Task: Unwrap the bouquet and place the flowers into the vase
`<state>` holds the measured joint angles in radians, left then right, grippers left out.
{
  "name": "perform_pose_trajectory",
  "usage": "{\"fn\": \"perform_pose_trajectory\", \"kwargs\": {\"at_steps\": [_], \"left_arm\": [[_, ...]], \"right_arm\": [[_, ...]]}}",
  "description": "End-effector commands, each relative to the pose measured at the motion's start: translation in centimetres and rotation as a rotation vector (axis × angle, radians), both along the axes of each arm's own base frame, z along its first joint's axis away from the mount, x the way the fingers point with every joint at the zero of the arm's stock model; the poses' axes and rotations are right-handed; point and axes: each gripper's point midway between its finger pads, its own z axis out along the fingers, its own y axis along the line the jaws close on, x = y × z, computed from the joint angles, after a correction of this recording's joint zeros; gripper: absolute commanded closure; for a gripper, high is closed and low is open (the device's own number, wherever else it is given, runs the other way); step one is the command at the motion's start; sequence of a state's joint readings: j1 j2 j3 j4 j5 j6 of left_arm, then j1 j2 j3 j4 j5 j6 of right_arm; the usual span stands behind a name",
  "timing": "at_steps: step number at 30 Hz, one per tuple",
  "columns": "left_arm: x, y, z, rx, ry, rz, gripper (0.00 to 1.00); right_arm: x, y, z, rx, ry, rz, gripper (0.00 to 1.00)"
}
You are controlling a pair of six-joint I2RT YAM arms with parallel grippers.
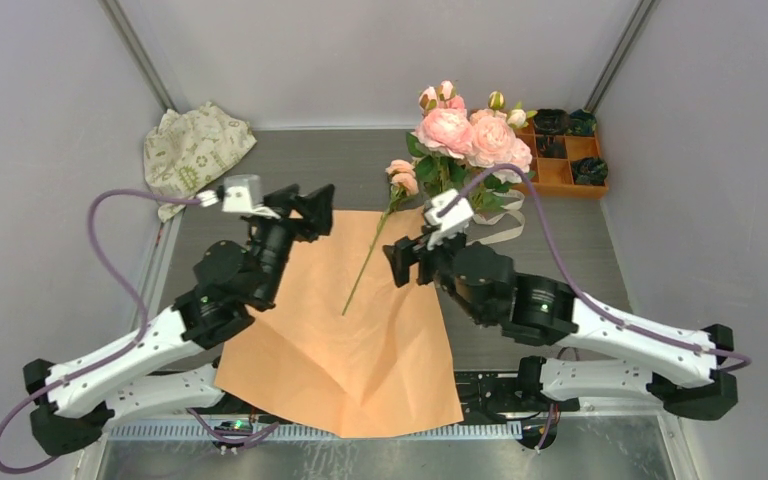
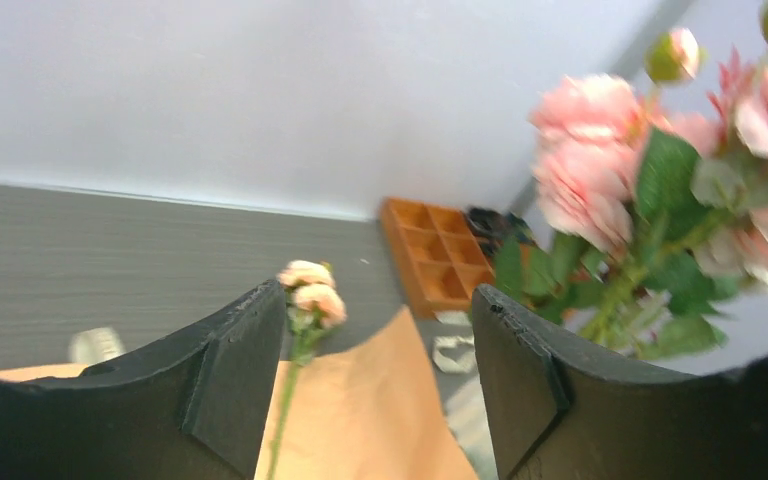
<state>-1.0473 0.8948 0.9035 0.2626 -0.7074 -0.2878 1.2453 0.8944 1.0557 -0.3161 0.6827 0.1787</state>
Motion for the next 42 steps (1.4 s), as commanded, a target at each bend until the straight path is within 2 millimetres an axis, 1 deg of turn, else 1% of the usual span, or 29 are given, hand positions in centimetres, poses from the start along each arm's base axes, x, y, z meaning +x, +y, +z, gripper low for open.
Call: {"fn": "perform_pose_trajectory", "kwargs": {"at_steps": [1, 2, 4, 7, 8, 10, 11, 12, 13, 15, 18, 19, 21, 23, 25, 29, 31, 33, 40, 42], "left_arm": [[-0.5, 8.1, -0.2, -0.016, 0.075, 0.288, 0.32], [-0.8, 9.3, -0.7, 0.006, 0.096, 0.323, 0.33], [-1.4, 11.5, -1.1, 0.009, 0.123, 0.383, 0.35], [-2.5, 14.3, -1.4, -0.026, 0.141, 0.442, 0.39], [-3.0, 15.5, -1.3, -0.044, 0.144, 0.463, 0.41], [-3.6, 17.0, -1.2, -0.054, 0.154, 0.498, 0.44], [-3.8, 17.7, -1.0, -0.052, 0.162, 0.515, 0.44], [-4.0, 18.2, -0.9, -0.046, 0.170, 0.530, 0.45], [-4.1, 18.4, -0.9, -0.030, 0.179, 0.539, 0.45], [-4.2, 18.6, -0.8, 0.007, 0.193, 0.541, 0.45], [-4.4, 18.8, -0.6, 0.028, 0.210, 0.537, 0.44], [-4.6, 19.0, -0.6, 0.027, 0.214, 0.532, 0.44], [-5.0, 19.5, -0.6, 0.010, 0.214, 0.520, 0.44], [-5.4, 20.0, -0.7, -0.014, 0.210, 0.505, 0.44], [-5.8, 20.5, -0.9, -0.035, 0.206, 0.493, 0.44], [-6.3, 21.1, -1.4, -0.054, 0.203, 0.474, 0.44], [-6.5, 21.2, -1.5, -0.059, 0.204, 0.459, 0.44], [-6.6, 20.9, -1.6, -0.066, 0.204, 0.432, 0.44], [-5.8, 18.1, -2.2, -0.022, 0.221, 0.360, 0.44], [-5.6, 17.4, -2.4, -0.005, 0.227, 0.344, 0.44]], "right_arm": [[-0.9, 4.5, 0.8, 0.024, 0.060, 0.114, 0.20], [-0.7, 5.9, -0.3, -0.016, 0.086, 0.114, 0.20], [-0.2, 7.6, -1.6, -0.069, 0.132, 0.092, 0.20], [0.6, 10.3, -4.1, -0.146, 0.220, 0.043, 0.20], [0.9, 11.2, -4.5, -0.167, 0.246, 0.024, 0.20], [1.3, 12.7, -6.8, -0.247, 0.313, -0.014, 0.22], [1.5, 14.0, -8.9, -0.292, 0.350, -0.030, 0.23], [1.5, 14.8, -9.0, -0.299, 0.373, -0.027, 0.24], [1.7, 16.0, -10.8, -0.337, 0.401, -0.038, 0.25], [2.1, 17.6, -12.5, -0.368, 0.445, -0.052, 0.25], [3.4, 19.2, -15.2, -0.400, 0.531, -0.085, 0.26], [4.5, 19.1, -16.1, -0.399, 0.566, -0.113, 0.26], [5.9, 19.1, -18.0, -0.392, 0.638, -0.148, 0.26], [7.6, 18.7, -19.7, -0.372, 0.685, -0.213, 0.26], [9.2, 17.9, -21.0, -0.371, 0.693, -0.292, 0.26], [11.2, 16.5, -23.3, -0.357, 0.700, -0.417, 0.25], [11.7, 15.6, -24.7, -0.344, 0.718, -0.474, 0.26], [11.9, 14.4, -25.9, -0.344, 0.726, -0.526, 0.27], [11.9, 11.8, -28.8, -0.362, 0.764, -0.610, 0.32], [11.7, 11.4, -29.4, -0.351, 0.782, -0.619, 0.34]]}}
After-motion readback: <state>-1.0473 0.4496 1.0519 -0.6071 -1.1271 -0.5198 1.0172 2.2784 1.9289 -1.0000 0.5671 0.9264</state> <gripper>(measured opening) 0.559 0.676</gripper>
